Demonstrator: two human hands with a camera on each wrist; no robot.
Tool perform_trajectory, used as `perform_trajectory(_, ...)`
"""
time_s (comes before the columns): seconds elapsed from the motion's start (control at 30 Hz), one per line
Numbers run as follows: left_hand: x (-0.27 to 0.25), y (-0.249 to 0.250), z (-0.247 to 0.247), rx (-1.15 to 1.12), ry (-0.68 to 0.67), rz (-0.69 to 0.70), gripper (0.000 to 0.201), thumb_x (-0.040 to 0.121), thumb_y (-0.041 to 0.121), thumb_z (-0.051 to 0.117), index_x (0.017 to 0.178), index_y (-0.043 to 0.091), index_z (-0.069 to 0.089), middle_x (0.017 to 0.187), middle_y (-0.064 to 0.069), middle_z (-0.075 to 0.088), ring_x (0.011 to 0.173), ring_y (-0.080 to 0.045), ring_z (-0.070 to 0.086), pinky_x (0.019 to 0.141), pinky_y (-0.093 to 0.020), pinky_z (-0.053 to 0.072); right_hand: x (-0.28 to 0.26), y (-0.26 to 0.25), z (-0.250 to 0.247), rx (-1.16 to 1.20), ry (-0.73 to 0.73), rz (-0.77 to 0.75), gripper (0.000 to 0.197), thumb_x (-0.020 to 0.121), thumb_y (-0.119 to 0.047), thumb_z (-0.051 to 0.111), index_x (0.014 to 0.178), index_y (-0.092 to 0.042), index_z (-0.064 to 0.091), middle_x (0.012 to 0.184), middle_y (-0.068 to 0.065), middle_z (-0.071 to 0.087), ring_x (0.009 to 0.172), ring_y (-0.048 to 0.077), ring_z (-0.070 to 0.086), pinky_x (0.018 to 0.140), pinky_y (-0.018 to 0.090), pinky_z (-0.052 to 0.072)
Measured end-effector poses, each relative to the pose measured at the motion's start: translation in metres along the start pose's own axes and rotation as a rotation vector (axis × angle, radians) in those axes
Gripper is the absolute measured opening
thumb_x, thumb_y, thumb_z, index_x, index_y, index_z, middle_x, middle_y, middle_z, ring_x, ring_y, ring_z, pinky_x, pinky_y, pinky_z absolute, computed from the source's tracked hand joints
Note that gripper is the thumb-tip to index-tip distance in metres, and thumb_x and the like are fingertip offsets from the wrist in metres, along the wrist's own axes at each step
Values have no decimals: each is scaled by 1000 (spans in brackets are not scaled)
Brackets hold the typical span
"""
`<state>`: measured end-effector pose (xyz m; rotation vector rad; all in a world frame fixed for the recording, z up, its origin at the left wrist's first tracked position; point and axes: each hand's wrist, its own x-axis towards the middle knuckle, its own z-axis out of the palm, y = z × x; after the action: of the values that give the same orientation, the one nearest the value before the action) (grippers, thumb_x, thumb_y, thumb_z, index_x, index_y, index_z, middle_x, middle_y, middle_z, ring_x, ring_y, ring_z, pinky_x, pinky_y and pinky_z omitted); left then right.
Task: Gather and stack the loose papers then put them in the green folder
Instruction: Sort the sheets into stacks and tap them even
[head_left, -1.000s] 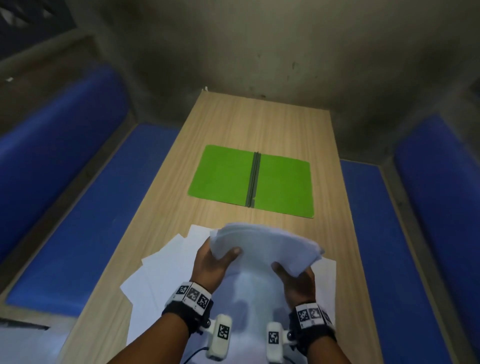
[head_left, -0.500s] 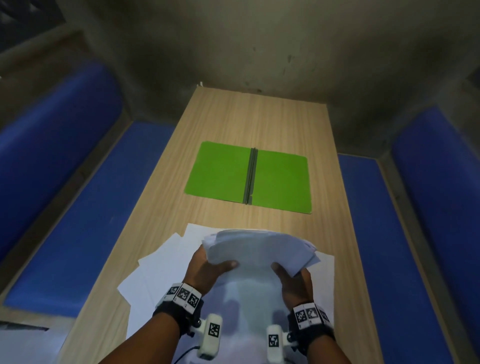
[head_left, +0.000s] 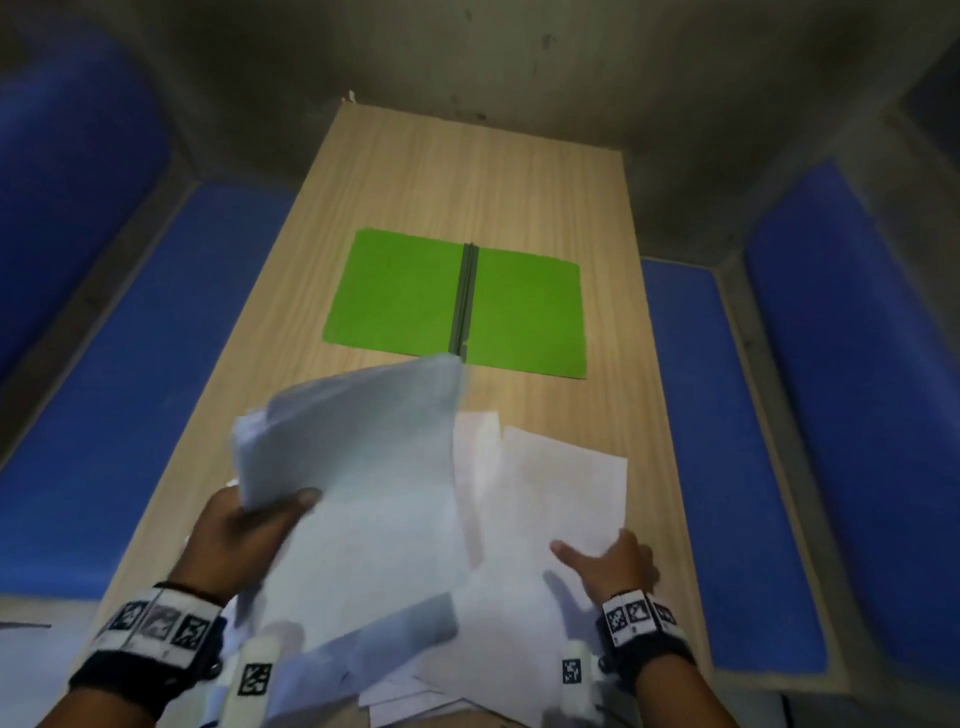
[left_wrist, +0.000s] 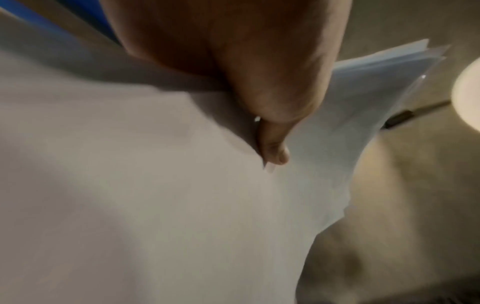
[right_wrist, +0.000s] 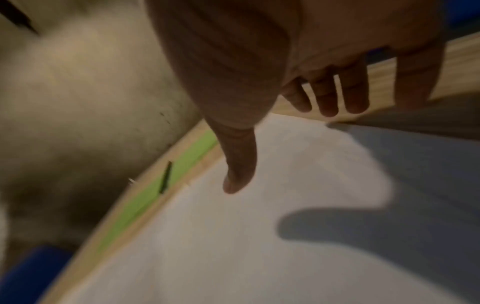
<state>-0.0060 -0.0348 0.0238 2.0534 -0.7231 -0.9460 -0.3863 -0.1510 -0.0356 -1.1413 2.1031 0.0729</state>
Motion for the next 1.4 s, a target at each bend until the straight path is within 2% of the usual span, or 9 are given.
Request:
perform_trajectory(0.13,-16,-37,-38,-73,179,-141,32,76,27,85,91,2,71,91,-18,73,91,-31,69,82,-46,53,-2,26,19,-249,27,91,131,50,-58,86,148,-7,17,147,17,27,133,37,34,101,47,41)
perform_trajectory(0.37,-38,-81,-64,-147,303,-323,61,77,33,83,120,-5,64,120,-23,68,104,-33,62,95,-45,46,0,33,27,265,162,63,68,64,2,83,120,2,44,117,25,61,100,36,63,83,34,50)
perform_trajectory(0.6,-45,-88,-68,-114,269,-399,52,79,36,81,112,-1,63,103,-19,65,93,-35,58,84,-43,46,11,46,-2,468,187,-23,34,72,-10,75,105,-3,67,108,16,71,95,30,66,87,37,50)
perform_trajectory(0.7,-48,-86,-64,-113,249,-398,41,80,33,80,102,4,61,98,-18,64,90,-35,58,82,-44,47,15,52,-31,483,252,-55,45,66,-27,75,100,1,66,99,16,72,94,29,68,79,34,47)
perform_trajectory(0.87,-52,-84,-50,-160,191,-381,34,81,26,81,102,5,65,98,-16,68,91,-35,63,83,-44,48,20,62,-74,484,352,36,53,78,-41,74,101,7,66,100,25,69,92,39,65,81,41,49)
perform_trajectory(1.0,-53,-79,-38,-176,148,-377,31,80,26,82,99,5,68,92,-13,72,82,-30,64,72,-40,49,19,58,-66,399,295,0,43,78,-36,74,88,5,66,98,25,71,88,35,67,76,38,49)
perform_trajectory(1.13,-47,-75,-28,-175,138,-358,32,76,30,84,95,8,71,93,-10,75,87,-33,68,84,-47,54,7,55,-34,357,263,-97,28,76,-12,73,100,2,68,93,12,71,84,26,64,77,33,47)
perform_trajectory(1.23,-43,-62,-25,-185,199,-325,37,77,30,83,99,4,69,94,-11,73,86,-32,66,80,-44,52,3,52,-19,314,234,-75,25,77,-10,72,99,1,69,97,20,71,75,27,55,71,30,41)
perform_trajectory(1.4,-39,-33,-23,-276,329,-204,38,83,24,79,114,5,65,101,-12,68,96,-30,63,87,-37,45,3,45,-25,304,231,-75,32,79,-10,73,107,3,68,110,23,69,91,34,63,79,34,45)
